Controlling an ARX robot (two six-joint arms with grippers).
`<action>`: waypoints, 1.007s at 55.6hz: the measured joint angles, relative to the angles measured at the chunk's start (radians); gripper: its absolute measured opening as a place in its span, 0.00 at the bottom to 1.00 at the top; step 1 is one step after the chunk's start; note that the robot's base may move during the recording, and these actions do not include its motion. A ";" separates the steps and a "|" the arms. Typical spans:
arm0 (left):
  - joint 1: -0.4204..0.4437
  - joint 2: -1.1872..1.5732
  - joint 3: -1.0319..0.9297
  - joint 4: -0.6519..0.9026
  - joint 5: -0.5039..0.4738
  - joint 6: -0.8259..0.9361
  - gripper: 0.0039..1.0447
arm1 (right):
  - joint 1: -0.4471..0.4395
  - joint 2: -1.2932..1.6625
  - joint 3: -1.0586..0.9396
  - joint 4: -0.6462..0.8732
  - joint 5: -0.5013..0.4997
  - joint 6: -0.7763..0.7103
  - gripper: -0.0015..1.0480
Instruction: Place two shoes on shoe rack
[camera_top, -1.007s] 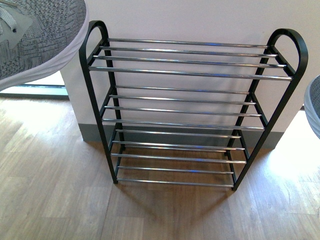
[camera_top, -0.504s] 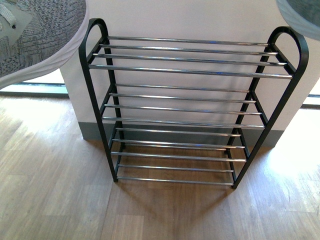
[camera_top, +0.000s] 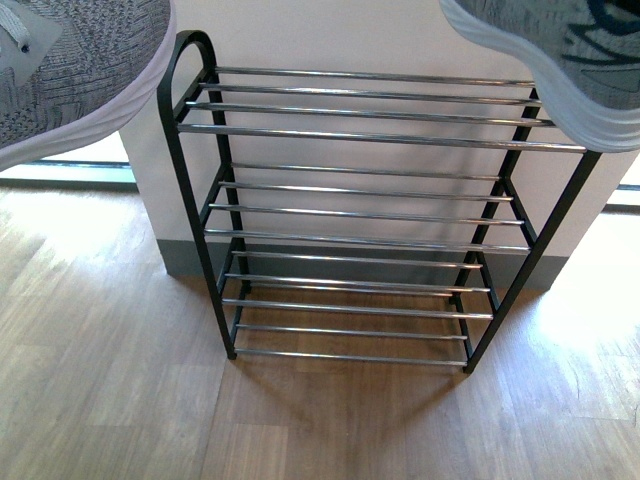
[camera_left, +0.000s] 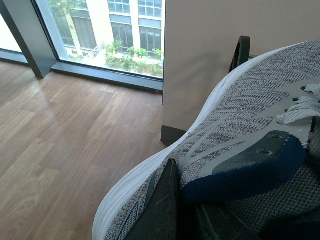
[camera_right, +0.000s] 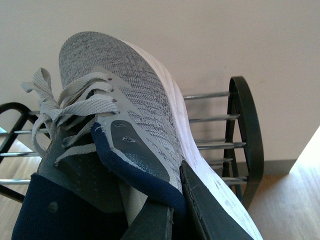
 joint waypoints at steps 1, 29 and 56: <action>0.000 0.000 0.000 0.000 0.000 0.000 0.01 | 0.002 0.009 0.006 -0.003 0.003 0.002 0.01; 0.000 0.000 0.000 0.000 0.000 0.000 0.01 | 0.011 0.323 0.268 -0.098 0.195 0.071 0.01; 0.000 0.000 0.000 0.000 0.000 0.000 0.01 | -0.040 0.455 0.431 -0.191 0.187 0.198 0.01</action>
